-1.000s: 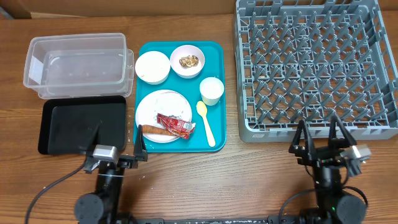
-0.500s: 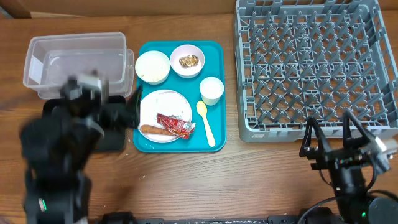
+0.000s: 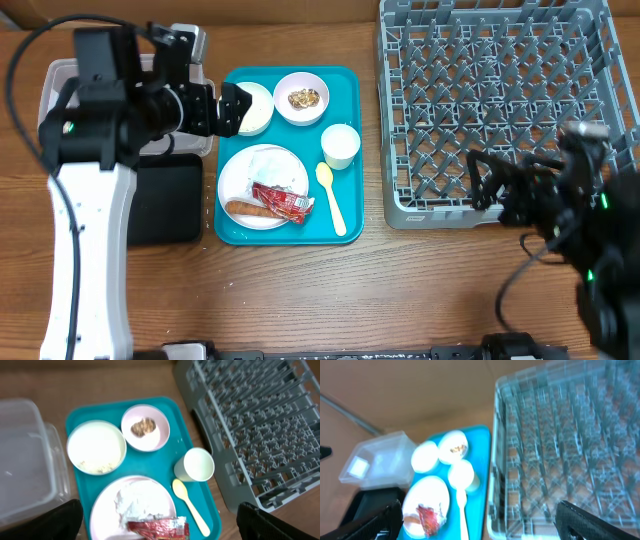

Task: Sort waste into correct bins and load items into the dishwasher
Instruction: 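Reach the left gripper to the white plate and grasp the crumpled tissue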

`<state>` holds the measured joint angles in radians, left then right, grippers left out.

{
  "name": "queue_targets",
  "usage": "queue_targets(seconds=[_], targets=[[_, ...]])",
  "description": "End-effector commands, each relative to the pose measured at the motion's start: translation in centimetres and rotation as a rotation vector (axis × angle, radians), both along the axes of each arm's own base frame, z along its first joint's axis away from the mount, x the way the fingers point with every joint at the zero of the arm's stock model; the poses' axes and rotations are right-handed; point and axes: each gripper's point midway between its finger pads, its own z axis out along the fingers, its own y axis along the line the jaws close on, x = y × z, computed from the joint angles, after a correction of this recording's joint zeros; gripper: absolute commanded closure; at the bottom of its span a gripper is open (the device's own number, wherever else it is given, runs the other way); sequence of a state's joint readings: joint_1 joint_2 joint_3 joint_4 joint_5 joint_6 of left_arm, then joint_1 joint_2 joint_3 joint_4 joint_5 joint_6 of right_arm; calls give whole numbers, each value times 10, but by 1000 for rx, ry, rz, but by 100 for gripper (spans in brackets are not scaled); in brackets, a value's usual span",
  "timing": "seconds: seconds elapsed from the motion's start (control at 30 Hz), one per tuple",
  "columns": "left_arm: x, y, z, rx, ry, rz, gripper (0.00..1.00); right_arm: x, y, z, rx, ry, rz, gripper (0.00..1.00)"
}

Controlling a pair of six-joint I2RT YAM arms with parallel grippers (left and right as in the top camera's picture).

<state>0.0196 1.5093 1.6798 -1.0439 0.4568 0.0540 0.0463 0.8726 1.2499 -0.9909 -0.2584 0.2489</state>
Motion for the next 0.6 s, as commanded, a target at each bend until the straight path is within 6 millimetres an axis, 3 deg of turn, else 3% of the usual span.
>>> queue_targets(seconds=[0.0,0.13,0.23,0.3,0.57], targets=[[11,-7,-18,-71,99,27,0,16,2,-5,-29,78,31,0],[19,-11,-46,-132,222,67,0,31,9,-39,-8,226,58,0],[18,-15,-70,-66,276,32,16,38,10,-67,-10,344,62,0],[12,-14,-94,43,346,54,21,40,10,-81,-8,402,65,0],[-7,-48,-179,416,539,9,25,43,11,-94,-7,455,67,0]])
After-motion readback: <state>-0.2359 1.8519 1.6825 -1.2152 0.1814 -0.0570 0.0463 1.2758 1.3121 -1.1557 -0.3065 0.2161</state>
